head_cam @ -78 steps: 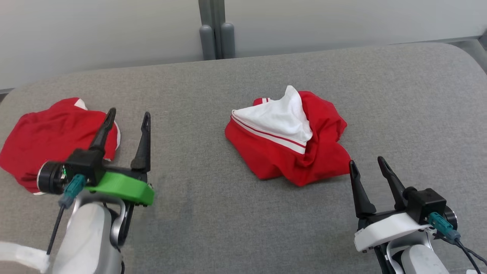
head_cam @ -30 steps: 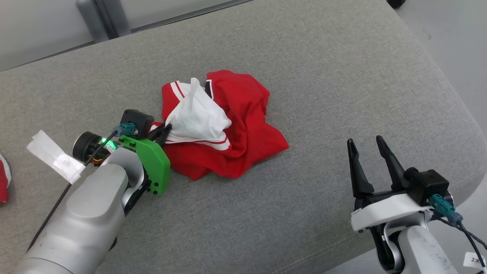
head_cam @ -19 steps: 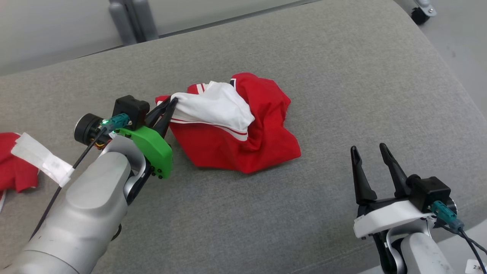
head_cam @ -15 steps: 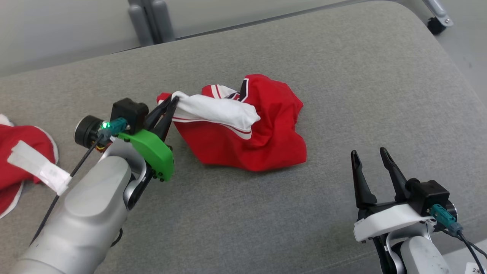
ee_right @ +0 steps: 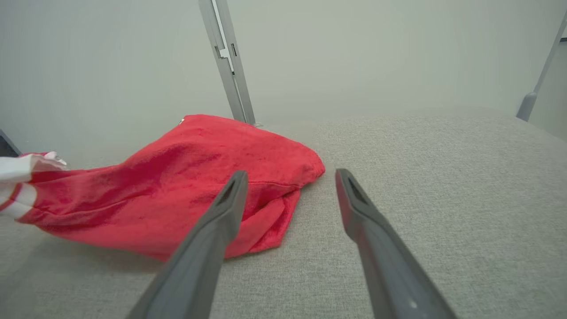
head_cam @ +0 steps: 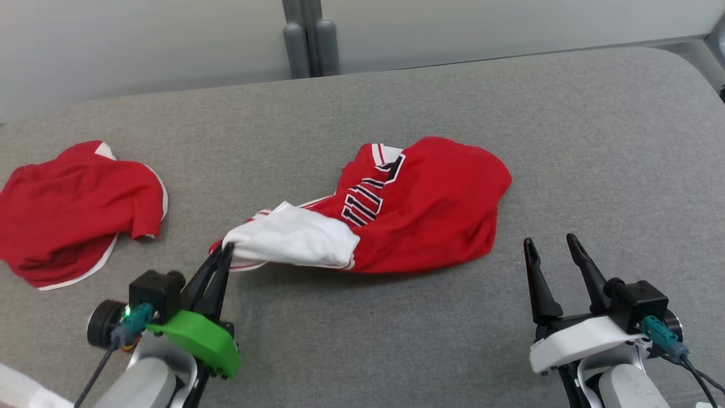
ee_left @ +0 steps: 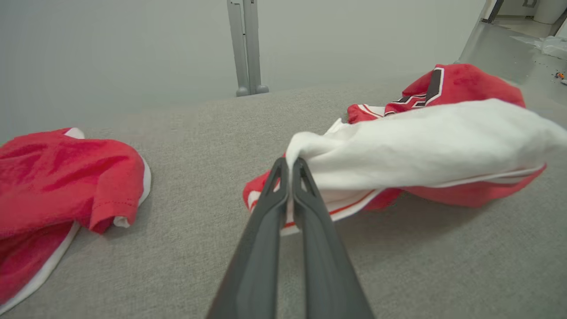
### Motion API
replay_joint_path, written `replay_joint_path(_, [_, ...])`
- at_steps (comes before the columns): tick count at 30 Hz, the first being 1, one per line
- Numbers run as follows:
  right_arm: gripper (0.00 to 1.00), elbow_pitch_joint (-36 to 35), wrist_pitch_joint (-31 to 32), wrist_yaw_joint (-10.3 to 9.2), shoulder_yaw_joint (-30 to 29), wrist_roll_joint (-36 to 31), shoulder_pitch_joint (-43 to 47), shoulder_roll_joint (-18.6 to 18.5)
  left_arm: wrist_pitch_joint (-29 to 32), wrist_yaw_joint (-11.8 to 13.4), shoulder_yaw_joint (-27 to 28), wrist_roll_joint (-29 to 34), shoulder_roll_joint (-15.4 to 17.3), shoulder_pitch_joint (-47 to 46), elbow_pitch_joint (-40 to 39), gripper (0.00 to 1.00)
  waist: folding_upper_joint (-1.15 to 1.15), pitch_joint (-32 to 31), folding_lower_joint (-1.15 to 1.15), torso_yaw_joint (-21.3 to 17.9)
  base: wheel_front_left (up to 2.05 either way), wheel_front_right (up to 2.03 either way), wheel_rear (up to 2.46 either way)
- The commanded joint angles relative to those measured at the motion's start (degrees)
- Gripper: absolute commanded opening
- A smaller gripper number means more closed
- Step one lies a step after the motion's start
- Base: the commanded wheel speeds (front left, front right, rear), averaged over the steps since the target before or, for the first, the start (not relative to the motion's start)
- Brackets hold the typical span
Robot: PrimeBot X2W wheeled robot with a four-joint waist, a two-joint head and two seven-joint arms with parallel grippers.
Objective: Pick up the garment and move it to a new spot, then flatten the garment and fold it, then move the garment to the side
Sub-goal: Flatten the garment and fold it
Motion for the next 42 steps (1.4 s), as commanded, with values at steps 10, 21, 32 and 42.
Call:
replay_joint_path(10, [1.0,0.3,-0.2,-0.04,0.2,0.4,1.0,-0.8,-0.2,0.7,6.7,2.5,-3.5,14.8,-1.7,0.0,0.0,-1.0,0.0,2.4,0.0,0.0,0.0])
replay_joint_path(21, [1.0,0.7,-0.2,-0.04,0.5,0.5,0.5,-1.0,-0.2,-1.5,14.1,9.4,-6.7,13.1,-3.9,1.0,0.0,-1.4,0.0,2.4,0.0,0.0,0.0])
replay_joint_path(32, [1.0,1.0,-0.2,-0.04,1.1,1.1,-0.7,-0.9,0.4,-6.0,13.5,13.2,-8.4,5.1,0.1,1.0,0.0,-0.4,0.0,-0.3,0.0,0.0,0.0])
replay_joint_path(42, [1.0,0.8,-0.2,-0.04,1.0,1.2,-1.5,-0.7,1.9,-8.2,11.5,12.8,-9.2,1.3,9.4,1.0,0.0,2.0,0.0,-3.8,0.0,0.0,0.0])
